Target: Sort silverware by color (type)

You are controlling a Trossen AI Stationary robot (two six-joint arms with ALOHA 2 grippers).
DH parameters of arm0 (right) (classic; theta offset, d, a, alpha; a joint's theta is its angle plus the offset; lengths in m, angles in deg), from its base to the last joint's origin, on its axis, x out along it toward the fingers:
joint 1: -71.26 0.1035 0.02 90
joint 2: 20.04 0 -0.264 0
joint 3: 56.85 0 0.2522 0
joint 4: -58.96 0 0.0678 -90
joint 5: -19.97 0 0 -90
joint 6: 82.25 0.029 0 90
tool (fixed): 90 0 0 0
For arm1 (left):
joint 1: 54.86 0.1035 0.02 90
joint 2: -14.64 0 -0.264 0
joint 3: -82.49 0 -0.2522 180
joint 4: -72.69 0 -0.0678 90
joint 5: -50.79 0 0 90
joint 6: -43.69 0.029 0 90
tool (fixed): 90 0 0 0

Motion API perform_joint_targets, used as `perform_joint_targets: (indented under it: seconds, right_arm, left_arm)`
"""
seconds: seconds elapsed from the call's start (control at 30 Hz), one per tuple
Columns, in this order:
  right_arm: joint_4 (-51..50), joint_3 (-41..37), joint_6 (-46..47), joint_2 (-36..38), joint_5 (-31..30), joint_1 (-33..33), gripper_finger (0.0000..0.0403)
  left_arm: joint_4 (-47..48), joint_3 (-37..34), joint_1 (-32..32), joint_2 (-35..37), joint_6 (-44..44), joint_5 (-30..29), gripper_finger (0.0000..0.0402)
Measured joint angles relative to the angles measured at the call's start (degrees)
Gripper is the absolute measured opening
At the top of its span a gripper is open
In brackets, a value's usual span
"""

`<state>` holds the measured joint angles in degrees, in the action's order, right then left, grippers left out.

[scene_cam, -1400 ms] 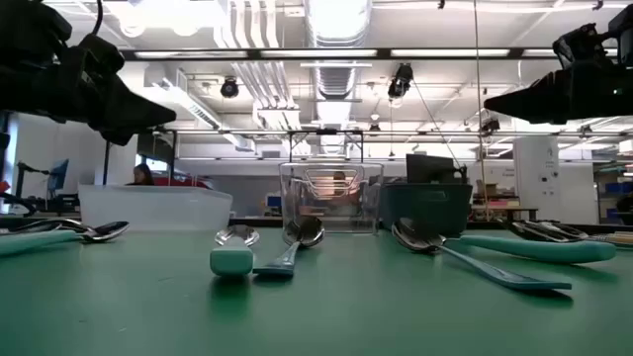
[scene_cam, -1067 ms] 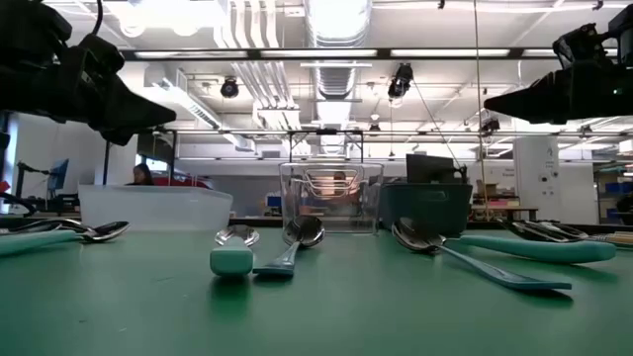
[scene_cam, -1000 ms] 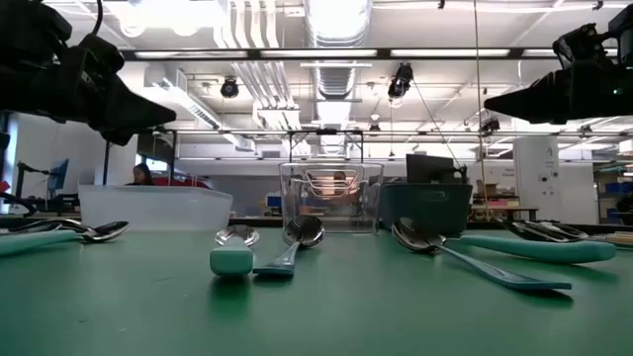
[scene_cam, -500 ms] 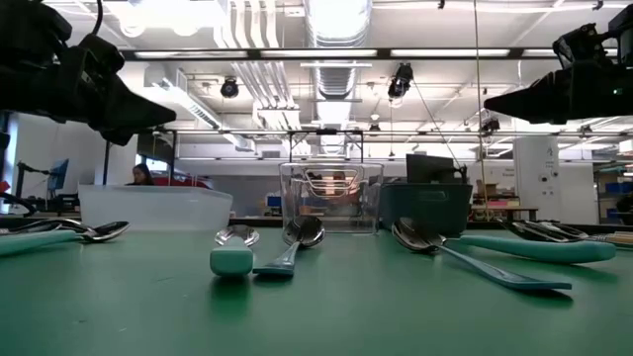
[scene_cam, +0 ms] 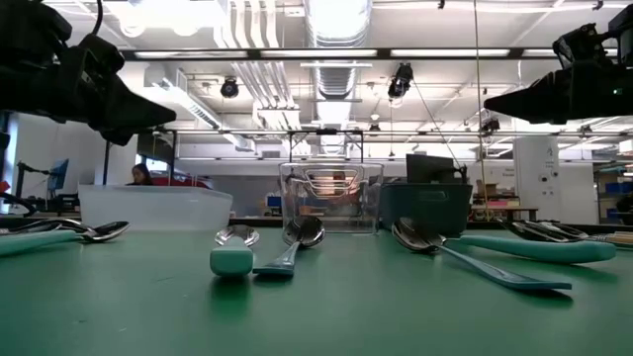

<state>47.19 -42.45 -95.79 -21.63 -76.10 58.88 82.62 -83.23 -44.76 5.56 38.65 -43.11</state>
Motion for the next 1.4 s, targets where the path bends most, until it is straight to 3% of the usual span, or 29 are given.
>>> perform_joint_targets:
  seconds: [1.07, 1.1, 1.2, 1.3, 1.4]
  right_arm:
    - [1.23, 0.0, 0.65, -0.02, -0.1, 0.0, 0.0068]
    - [1.34, 0.0, 4.29, -0.02, 0.06, 0.01, 0.0068]
    - [1.04, 0.0, 26.56, -0.06, 1.58, 0.09, 0.0068]
    - [3.68, 0.0, 31.29, -0.07, 1.13, 0.04, 0.0068]
    - [4.23, 0.0, 34.24, -0.58, 5.98, 0.59, 0.0068]
  left_arm:
    - [0.01, 0.0, 0.0, 0.0, -0.01, 0.0, 0.0]
    - [0.02, 0.0, -0.01, 0.01, -0.01, -0.01, 0.0]
    - [0.01, 0.0, -0.01, 0.0, -0.01, -0.01, 0.0]
    - [0.01, 0.01, -0.01, 0.01, 0.01, 0.0, 0.0]
    - [-0.01, -0.01, -0.01, 0.01, 0.0, 0.0, 0.0]
